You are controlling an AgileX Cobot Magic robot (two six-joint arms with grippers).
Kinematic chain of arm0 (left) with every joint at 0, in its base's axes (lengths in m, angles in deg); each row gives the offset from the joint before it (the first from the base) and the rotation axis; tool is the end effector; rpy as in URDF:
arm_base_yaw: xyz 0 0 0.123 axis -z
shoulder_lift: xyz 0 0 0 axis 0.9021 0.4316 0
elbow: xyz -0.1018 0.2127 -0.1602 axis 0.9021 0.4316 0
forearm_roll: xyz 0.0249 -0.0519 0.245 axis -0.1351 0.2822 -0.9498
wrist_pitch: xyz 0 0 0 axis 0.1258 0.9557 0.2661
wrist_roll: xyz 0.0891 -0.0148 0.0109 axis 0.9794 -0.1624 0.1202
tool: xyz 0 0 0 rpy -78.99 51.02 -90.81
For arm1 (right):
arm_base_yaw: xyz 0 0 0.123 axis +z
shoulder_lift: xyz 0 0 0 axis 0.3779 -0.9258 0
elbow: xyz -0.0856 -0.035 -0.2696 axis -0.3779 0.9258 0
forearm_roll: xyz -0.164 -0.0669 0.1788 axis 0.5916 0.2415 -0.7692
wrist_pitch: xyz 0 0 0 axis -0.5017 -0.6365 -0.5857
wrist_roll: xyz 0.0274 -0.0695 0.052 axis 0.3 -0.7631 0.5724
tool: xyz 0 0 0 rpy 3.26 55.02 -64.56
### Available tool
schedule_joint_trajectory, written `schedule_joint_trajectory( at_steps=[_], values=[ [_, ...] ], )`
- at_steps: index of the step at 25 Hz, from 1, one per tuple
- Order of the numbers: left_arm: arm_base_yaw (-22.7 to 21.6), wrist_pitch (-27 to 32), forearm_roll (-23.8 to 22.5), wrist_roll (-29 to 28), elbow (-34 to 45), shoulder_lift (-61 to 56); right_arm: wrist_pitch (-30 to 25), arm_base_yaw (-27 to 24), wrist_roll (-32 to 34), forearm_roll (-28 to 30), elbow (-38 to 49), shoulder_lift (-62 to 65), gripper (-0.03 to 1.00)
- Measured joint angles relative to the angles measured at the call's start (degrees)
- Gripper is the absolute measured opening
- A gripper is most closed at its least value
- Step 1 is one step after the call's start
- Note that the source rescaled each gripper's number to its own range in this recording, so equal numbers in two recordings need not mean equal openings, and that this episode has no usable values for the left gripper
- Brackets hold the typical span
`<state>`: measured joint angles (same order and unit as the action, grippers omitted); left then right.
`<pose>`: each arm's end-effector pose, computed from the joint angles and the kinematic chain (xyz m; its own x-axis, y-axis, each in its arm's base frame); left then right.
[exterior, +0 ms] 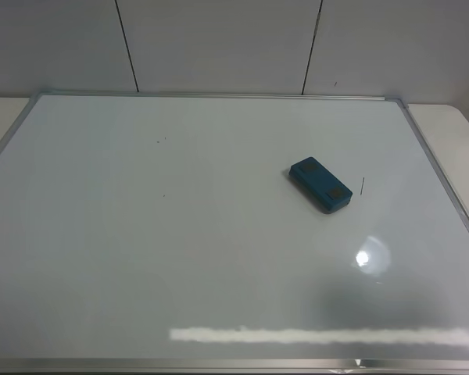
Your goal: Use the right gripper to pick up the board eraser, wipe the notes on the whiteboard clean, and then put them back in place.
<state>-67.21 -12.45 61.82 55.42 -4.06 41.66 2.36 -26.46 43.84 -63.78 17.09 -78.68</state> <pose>-0.0059 -0.0052 0.2787 -0.4432 -0.0274 -0.8960 -0.0028 0.9996 -0.0292 -0.0062 -0.0033 0.2774 -0.4559 0.0208 -0.8898 0.1042 0.9941 -0.0302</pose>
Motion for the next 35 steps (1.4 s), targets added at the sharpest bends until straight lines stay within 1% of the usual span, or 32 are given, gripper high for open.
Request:
schedule_joint_trajectory(
  at_steps=[35],
  values=[
    [0.0, 0.0, 0.0, 0.0, 0.0, 0.0, 0.0, 0.0, 0.0, 0.0, 0.0, 0.0, 0.99]
  ],
)
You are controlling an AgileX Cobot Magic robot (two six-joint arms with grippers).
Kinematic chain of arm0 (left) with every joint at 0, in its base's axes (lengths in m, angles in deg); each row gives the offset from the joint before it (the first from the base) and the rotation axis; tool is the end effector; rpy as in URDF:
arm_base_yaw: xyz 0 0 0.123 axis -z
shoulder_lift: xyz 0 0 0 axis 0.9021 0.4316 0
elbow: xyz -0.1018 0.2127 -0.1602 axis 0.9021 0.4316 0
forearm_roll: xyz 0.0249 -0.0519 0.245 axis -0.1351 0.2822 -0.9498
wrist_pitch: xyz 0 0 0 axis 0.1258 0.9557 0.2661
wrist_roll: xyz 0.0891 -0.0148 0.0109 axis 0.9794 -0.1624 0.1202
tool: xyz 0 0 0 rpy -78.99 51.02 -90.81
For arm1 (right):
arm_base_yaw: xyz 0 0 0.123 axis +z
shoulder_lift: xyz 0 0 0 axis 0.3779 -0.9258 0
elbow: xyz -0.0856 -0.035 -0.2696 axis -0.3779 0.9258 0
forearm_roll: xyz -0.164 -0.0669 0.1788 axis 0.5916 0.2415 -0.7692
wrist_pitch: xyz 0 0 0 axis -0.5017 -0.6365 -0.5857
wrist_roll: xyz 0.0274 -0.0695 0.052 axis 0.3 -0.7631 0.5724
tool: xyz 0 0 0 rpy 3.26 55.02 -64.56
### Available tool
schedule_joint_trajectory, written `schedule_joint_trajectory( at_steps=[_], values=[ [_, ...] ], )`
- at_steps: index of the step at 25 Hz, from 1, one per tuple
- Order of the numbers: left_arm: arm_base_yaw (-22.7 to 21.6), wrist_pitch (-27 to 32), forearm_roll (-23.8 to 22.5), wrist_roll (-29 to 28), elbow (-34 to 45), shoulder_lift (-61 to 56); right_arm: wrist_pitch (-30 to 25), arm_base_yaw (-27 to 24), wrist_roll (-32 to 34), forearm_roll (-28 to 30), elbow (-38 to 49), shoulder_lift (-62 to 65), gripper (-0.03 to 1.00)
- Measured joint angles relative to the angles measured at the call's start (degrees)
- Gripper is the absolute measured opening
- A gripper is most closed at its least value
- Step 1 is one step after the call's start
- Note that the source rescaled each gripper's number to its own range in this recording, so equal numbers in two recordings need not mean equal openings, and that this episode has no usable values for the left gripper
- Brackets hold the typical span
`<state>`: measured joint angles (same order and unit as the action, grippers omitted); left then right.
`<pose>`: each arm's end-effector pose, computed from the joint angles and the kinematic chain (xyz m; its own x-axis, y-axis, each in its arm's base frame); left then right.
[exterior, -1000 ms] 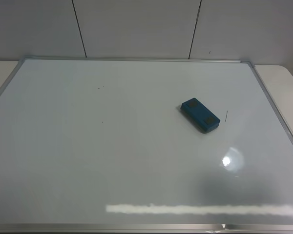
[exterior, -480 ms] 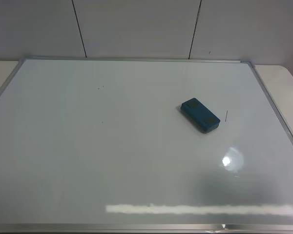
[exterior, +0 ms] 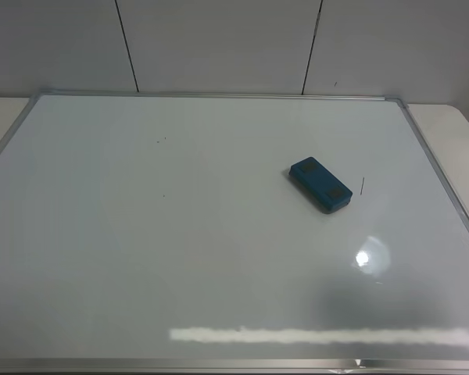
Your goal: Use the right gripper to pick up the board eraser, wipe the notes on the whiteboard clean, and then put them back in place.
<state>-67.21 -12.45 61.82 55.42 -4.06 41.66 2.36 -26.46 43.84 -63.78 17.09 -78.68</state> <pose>-0.0059 -0.0052 0.2787 -0.4432 -0.0274 -0.8960 -0.0028 0.9996 -0.0292 -0.0062 -0.0033 0.2774 -0.4559 0.0208 -0.8898 0.1042 0.9941 -0.0302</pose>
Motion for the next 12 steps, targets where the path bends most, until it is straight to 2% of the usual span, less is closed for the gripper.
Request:
schedule_joint_trajectory(
  at_steps=[12],
  values=[
    [0.0, 0.0, 0.0, 0.0, 0.0, 0.0, 0.0, 0.0, 0.0, 0.0, 0.0, 0.0, 0.99]
  ],
)
